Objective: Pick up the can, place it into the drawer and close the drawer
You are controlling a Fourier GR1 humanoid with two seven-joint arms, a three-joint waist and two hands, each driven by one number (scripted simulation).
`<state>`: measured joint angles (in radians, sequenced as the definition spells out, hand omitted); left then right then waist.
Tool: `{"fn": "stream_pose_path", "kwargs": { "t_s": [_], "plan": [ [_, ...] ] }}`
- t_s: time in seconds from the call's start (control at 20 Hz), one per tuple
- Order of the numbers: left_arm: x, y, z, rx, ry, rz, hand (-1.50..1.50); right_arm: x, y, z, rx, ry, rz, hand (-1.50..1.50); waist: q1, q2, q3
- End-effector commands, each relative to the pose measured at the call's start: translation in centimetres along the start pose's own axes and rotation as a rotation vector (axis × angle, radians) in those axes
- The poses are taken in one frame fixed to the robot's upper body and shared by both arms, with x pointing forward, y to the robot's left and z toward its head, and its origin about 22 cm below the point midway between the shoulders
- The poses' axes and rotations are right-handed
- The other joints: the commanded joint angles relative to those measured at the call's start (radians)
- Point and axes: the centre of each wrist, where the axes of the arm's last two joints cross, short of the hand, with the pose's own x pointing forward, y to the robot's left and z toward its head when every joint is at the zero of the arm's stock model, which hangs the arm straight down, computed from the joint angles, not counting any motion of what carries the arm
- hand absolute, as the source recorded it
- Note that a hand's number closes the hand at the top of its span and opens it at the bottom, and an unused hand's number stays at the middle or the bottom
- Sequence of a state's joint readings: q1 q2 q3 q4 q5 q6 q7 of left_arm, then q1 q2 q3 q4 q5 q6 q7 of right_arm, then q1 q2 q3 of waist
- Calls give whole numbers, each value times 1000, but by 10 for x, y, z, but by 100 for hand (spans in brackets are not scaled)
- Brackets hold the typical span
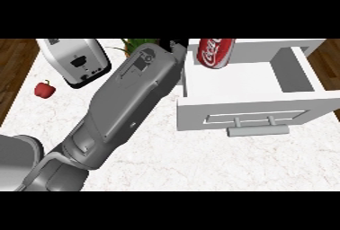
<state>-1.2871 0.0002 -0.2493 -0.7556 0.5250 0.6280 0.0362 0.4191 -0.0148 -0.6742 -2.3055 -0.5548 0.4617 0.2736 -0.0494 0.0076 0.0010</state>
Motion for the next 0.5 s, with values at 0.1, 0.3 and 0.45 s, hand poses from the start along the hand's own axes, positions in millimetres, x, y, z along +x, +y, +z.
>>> {"fn": "stream_pose_path", "kwargs": {
  "t_s": [0.1, 0.3, 0.45],
  "plan": [
    [-14, -6, -3, 12, 7, -16, 150, 2, 0, -12, -3, 18, 10, -150, -7, 4, 0],
    [-14, -14, -5, 8, 24, -63, 150, -8, 1, -11, 15, -5, -27, -150, -12, 4, 1],
    [-27, -10, -3, 43, 33, -57, 150, -6, 0, -4, 18, 5, -6, -150, -28, 6, 1]
  ]
}}
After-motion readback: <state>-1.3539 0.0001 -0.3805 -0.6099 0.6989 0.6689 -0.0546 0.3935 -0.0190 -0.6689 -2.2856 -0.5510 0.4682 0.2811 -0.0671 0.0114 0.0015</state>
